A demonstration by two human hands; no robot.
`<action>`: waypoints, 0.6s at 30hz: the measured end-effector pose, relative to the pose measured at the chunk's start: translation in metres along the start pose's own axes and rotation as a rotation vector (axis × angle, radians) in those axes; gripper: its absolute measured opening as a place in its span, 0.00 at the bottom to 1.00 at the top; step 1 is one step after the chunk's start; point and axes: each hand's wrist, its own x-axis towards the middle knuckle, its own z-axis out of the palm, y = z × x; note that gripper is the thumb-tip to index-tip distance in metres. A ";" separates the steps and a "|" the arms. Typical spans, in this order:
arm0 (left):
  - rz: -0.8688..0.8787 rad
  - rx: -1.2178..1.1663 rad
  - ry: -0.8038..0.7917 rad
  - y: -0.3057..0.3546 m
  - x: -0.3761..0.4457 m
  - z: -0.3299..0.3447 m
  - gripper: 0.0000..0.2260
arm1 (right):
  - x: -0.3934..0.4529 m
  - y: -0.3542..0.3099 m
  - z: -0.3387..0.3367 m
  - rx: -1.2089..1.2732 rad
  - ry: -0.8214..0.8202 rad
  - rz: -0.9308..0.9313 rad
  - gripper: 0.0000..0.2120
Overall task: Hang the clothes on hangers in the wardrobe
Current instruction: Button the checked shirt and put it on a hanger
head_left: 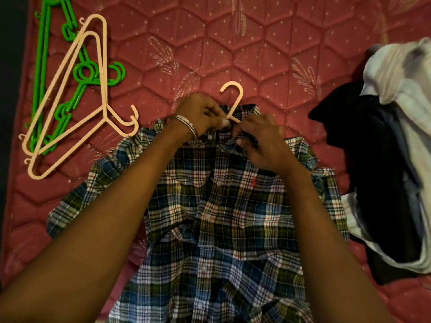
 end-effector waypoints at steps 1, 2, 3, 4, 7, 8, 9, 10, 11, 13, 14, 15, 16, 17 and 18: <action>-0.013 0.002 -0.007 0.001 0.001 0.002 0.07 | 0.003 -0.004 0.001 -0.013 0.031 0.007 0.10; -0.028 0.011 -0.007 0.002 0.001 0.006 0.07 | 0.006 -0.007 0.003 -0.026 0.067 0.019 0.09; -0.050 0.013 0.004 0.003 0.001 0.010 0.07 | 0.010 -0.010 0.005 -0.040 0.103 0.023 0.09; -0.086 -0.001 0.022 0.004 0.001 0.013 0.07 | 0.013 -0.011 0.007 -0.048 0.132 0.021 0.09; -0.221 -0.079 0.040 0.008 0.004 0.013 0.07 | 0.015 -0.011 0.017 -0.058 0.260 -0.021 0.08; -0.265 -0.098 0.023 0.009 0.006 0.012 0.06 | 0.014 -0.011 0.020 -0.054 0.315 -0.029 0.07; -0.304 -0.110 0.005 0.009 0.008 0.011 0.05 | 0.012 -0.011 0.023 -0.051 0.365 -0.029 0.07; -0.332 -0.117 -0.006 0.009 0.009 0.010 0.04 | 0.011 -0.013 0.026 -0.047 0.409 -0.022 0.07; -0.353 -0.115 -0.005 0.009 0.010 0.011 0.06 | 0.010 -0.014 0.027 -0.045 0.441 -0.014 0.07; -0.382 -0.084 0.018 0.008 0.011 0.012 0.09 | 0.009 -0.015 0.028 -0.046 0.468 -0.015 0.07; -0.388 -0.064 0.022 0.008 0.011 0.013 0.10 | 0.009 -0.017 0.027 -0.050 0.471 -0.022 0.07; -0.390 -0.051 0.016 0.007 0.011 0.013 0.10 | 0.009 -0.017 0.026 -0.055 0.467 -0.031 0.07; -0.387 -0.040 0.005 0.006 0.012 0.012 0.10 | 0.010 -0.018 0.025 -0.058 0.456 -0.040 0.07; -0.388 -0.032 -0.005 0.006 0.012 0.012 0.10 | 0.009 -0.018 0.024 -0.060 0.439 -0.046 0.07; -0.383 -0.018 -0.010 0.006 0.013 0.012 0.10 | 0.009 -0.018 0.022 -0.058 0.426 -0.048 0.07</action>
